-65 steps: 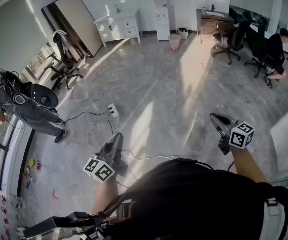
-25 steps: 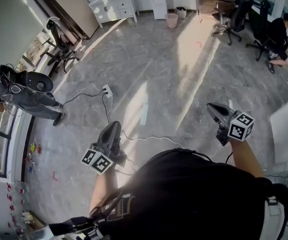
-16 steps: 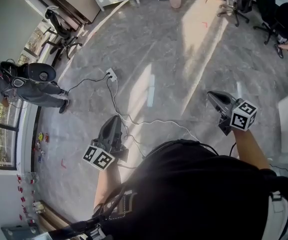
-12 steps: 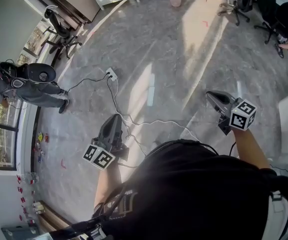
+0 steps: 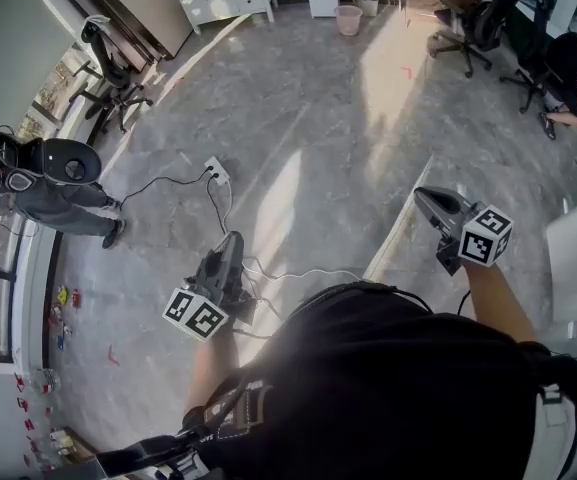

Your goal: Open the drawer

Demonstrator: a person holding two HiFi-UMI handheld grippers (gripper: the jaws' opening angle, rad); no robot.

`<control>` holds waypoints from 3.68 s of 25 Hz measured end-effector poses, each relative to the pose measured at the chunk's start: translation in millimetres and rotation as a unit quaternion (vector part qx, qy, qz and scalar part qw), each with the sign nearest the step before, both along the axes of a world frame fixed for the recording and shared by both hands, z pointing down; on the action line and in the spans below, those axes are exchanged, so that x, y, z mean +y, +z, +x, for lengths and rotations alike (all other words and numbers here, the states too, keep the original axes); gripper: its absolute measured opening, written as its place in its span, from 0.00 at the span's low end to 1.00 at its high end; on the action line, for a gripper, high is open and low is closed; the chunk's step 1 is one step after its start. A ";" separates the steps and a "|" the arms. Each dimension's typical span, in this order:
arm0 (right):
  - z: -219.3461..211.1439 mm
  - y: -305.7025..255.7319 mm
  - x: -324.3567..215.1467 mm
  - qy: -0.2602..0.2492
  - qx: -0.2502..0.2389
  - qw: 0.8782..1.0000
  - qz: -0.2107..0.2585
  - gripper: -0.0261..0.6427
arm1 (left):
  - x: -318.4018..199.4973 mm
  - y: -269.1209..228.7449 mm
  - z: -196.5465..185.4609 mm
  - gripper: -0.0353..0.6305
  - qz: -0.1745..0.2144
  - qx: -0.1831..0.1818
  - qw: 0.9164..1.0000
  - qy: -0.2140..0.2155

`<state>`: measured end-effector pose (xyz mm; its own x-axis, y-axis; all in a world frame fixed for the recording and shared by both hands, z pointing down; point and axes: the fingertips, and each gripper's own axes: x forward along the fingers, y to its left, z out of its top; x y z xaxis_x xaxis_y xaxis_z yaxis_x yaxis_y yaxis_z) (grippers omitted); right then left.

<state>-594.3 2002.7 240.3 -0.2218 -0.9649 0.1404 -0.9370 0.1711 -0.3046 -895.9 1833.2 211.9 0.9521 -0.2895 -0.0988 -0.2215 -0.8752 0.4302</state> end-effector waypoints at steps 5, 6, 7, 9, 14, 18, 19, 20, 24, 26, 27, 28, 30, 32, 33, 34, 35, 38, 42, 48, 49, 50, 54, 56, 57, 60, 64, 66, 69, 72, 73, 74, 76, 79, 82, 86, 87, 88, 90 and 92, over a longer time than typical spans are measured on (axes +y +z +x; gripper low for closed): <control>-34.5 -24.6 -88.2 0.011 0.015 1.000 0.008 0.04 | -95.2 -18.7 -35.0 0.05 0.011 0.006 1.000 0.011; -40.9 -28.3 -104.5 0.013 0.016 1.000 0.010 0.04 | -111.2 -21.1 -40.9 0.05 0.013 0.007 1.000 0.013; -46.9 -31.1 -119.9 0.013 0.019 1.000 0.011 0.04 | -125.9 -23.1 -45.8 0.05 0.015 0.008 1.000 0.015; -57.0 -33.3 -147.9 0.011 0.024 1.000 0.010 0.04 | -152.3 -24.8 -53.3 0.05 0.020 0.009 1.000 0.016; -71.5 -25.8 -192.3 0.007 0.027 1.000 -0.007 0.04 | -197.6 -13.1 -71.5 0.05 0.013 0.010 1.000 0.008; -62.8 -23.9 -213.7 0.004 0.026 1.000 -0.012 0.04 | -214.2 -4.4 -71.7 0.05 0.005 0.010 1.000 -0.001; -61.0 -23.8 -220.3 0.002 0.025 1.000 -0.011 0.04 | -218.2 -3.6 -71.2 0.05 0.005 0.010 1.000 -0.003; -59.5 -24.0 -227.7 -0.001 0.025 1.000 -0.010 0.04 | -222.2 -3.6 -70.7 0.05 0.004 0.010 1.000 -0.006; -45.5 -20.6 -261.1 -0.025 0.018 1.000 -0.008 0.04 | -233.4 -3.2 -64.3 0.05 0.005 0.002 1.000 -0.023; -39.2 -15.2 -284.5 -0.044 0.014 0.999 -0.005 0.04 | -242.6 0.3 -62.9 0.05 0.006 -0.003 0.999 -0.039; -35.8 -13.6 -297.5 -0.055 0.013 0.998 -0.002 0.04 | -248.4 1.7 -60.8 0.05 0.007 -0.006 0.999 -0.048; -30.6 -13.1 -310.2 -0.066 0.013 0.998 0.001 0.04 | -254.0 2.3 -56.3 0.05 0.008 -0.009 0.998 -0.057; -14.7 -14.3 -334.4 -0.086 0.013 0.996 0.006 0.04 | -265.3 0.8 -40.7 0.05 0.010 -0.012 0.997 -0.073; 6.1 -16.7 -358.4 -0.102 0.010 0.995 0.009 0.04 | -277.4 -4.0 -21.0 0.05 0.011 -0.011 0.996 -0.088; 17.7 -18.5 -370.3 -0.110 0.009 0.994 0.010 0.04 | -283.1 -6.9 -9.7 0.05 0.011 -0.010 0.995 -0.095; 29.8 -21.0 -381.6 -0.118 0.008 0.993 0.011 0.04 | -288.1 -9.6 2.8 0.05 0.013 -0.009 0.995 -0.101; 42.2 -24.3 -391.9 -0.127 0.008 0.992 0.014 0.04 | -292.6 -12.4 16.1 0.05 0.019 -0.009 0.994 -0.105; 82.4 -33.9 -418.2 -0.149 0.009 0.988 0.026 0.04 | -307.4 -20.9 57.2 0.05 0.029 -0.002 0.992 -0.123; 131.5 -31.5 -441.4 -0.162 0.000 0.986 0.028 0.04 | -319.6 -21.7 112.2 0.05 0.019 0.003 0.991 -0.130; 174.1 -27.2 -466.1 -0.161 -0.010 0.987 0.022 0.04 | -342.0 -24.5 163.3 0.05 0.020 -0.012 0.993 -0.114; 180.4 -23.1 -467.2 -0.157 -0.013 0.987 0.021 0.04 | -346.6 -22.9 169.6 0.05 0.020 -0.012 0.994 -0.111; 186.6 -18.3 -467.6 -0.152 -0.015 0.988 0.020 0.04 | -351.1 -20.9 175.8 0.05 0.020 -0.012 0.994 -0.107; 203.8 -5.1 -474.1 -0.130 -0.023 0.991 0.014 0.04 | -371.4 -18.3 197.9 0.05 0.019 -0.011 0.996 -0.086; 205.9 -0.5 -482.4 -0.122 -0.019 0.992 0.011 0.04 | -386.5 -13.0 202.9 0.05 0.018 -0.011 0.997 -0.075; 205.3 1.7 -487.2 -0.116 -0.017 0.993 0.011 0.04 | -395.8 -8.8 202.9 0.05 0.018 -0.010 0.997 -0.068; 199.7 1.4 -503.2 -0.094 -0.005 0.995 0.010 0.04 | -425.0 -1.6 199.1 0.05 0.021 0.003 0.999 -0.045; 188.7 -10.3 -534.7 -0.056 0.002 0.998 0.017 0.04 | -474.1 -5.4 193.3 0.05 0.020 0.014 1.000 -0.013; 169.8 -13.0 -555.1 -0.053 0.004 0.998 0.017 0.04 | -498.2 -9.2 180.1 0.05 0.026 0.011 1.000 -0.002; 144.8 -20.9 -593.1 -0.050 0.010 0.998 0.022 0.04 | -537.0 -16.9 156.2 0.05 0.040 0.009 0.999 0.005; 120.0 -30.0 -634.2 -0.055 0.014 0.998 0.029 0.04 | -579.3 -20.9 133.9 0.05 0.035 0.009 0.999 0.003; 113.5 -32.1 -647.0 -0.056 0.017 0.998 0.029 0.04 | -592.3 -21.7 128.4 0.05 0.036 0.009 0.999 0.003; 108.6 -33.2 -659.0 -0.056 0.018 0.998 0.029 0.04 | -604.6 -22.0 123.3 0.05 0.039 0.011 0.999 0.005; 99.9 -31.2 -679.7 -0.051 0.014 0.998 0.026 0.04 | -626.4 -19.4 112.1 0.05 0.039 0.017 0.999 0.007; 84.1 -23.7 -703.4 -0.045 0.011 0.999 0.020 0.04 | -652.4 -13.7 91.8 0.05 0.035 0.013 0.999 0.006; 72.2 -20.2 -725.8 -0.050 0.014 0.999 0.012 0.04 | -676.8 -10.7 77.3 0.05 0.028 0.015 0.999 -0.003; 71.4 -13.5 -750.3 -0.061 0.018 0.998 0.005 0.04 | -696.6 -1.1 73.3 0.05 0.024 0.017 0.999 -0.012; 73.3 -11.6 -755.8 -0.062 0.017 0.998 0.004 0.04 | -699.6 1.5 73.5 0.05 0.025 0.017 0.999 -0.013; 75.7 -10.1 -762.1 -0.063 0.014 0.998 0.004 0.04 | -703.5 2.9 74.1 0.05 0.024 0.017 0.999 -0.015; 80.0 -8.3 -777.1 -0.069 0.010 0.998 0.005 0.04 | -713.3 3.1 76.8 0.05 0.016 0.011 1.000 -0.023; 85.2 -5.9 -792.3 -0.081 0.011 0.997 0.006 0.04 | -721.6 3.2 82.2 0.05 0.013 0.005 0.999 -0.032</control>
